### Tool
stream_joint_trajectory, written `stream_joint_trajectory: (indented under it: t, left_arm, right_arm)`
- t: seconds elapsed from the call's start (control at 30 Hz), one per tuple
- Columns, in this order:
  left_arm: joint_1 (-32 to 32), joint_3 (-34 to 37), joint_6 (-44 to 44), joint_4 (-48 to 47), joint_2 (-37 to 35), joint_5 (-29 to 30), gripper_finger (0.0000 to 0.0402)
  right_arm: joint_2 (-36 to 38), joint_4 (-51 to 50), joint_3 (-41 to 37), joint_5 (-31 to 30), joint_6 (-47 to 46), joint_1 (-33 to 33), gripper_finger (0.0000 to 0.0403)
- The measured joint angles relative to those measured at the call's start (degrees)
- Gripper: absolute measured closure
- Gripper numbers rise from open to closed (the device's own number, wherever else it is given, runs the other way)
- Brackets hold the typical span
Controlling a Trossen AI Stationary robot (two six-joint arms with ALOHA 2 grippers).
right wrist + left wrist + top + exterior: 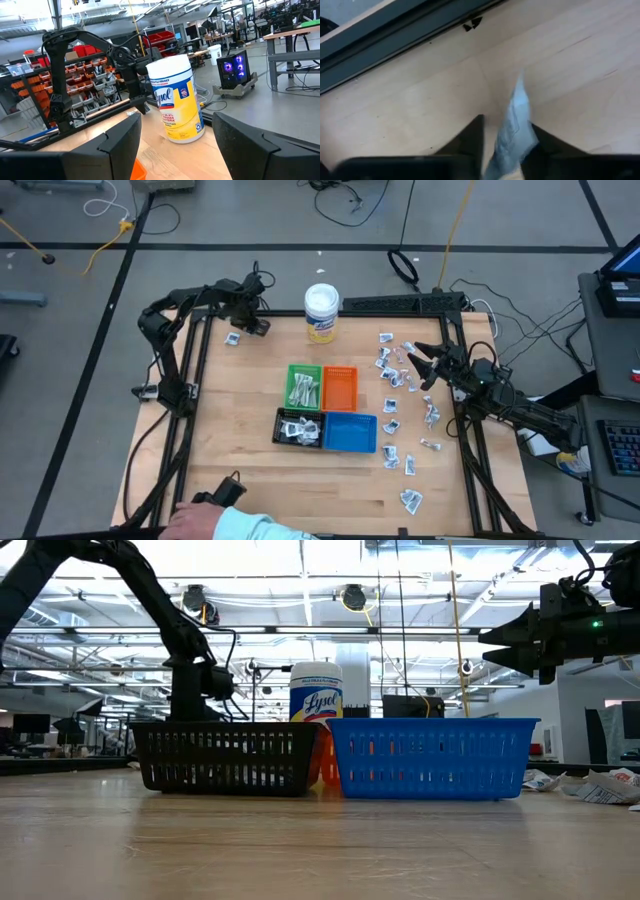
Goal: Pick & Place First Aid Supplies
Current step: Put the towelette pack into the black bin
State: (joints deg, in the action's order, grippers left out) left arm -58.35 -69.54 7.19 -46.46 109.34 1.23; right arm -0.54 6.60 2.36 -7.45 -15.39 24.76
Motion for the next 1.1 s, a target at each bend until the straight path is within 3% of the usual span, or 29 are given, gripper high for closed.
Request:
stream_joint_trajectory:
  t: [0.13, 0.8, 1.1]
  left_arm:
    - [-0.02, 0.02, -1.38, -0.13, -0.25, -1.49, 0.0387]
    - [0.90, 0.07, 0.18, -3.22, -18.54, -2.06, 0.0393]
    - [15.37, 0.07, -5.79, -3.56, -18.99, -2.73, 0.0395]
  right_arm:
    - [0.00, 0.00, 0.01, 0.01, 0.01, 0.00, 0.0161]
    - [0.00, -0.01, 0.01, -0.01, 0.00, 0.01, 0.0161]
    - [-0.01, 0.00, 0.01, 0.00, 0.01, 0.00, 0.0161]
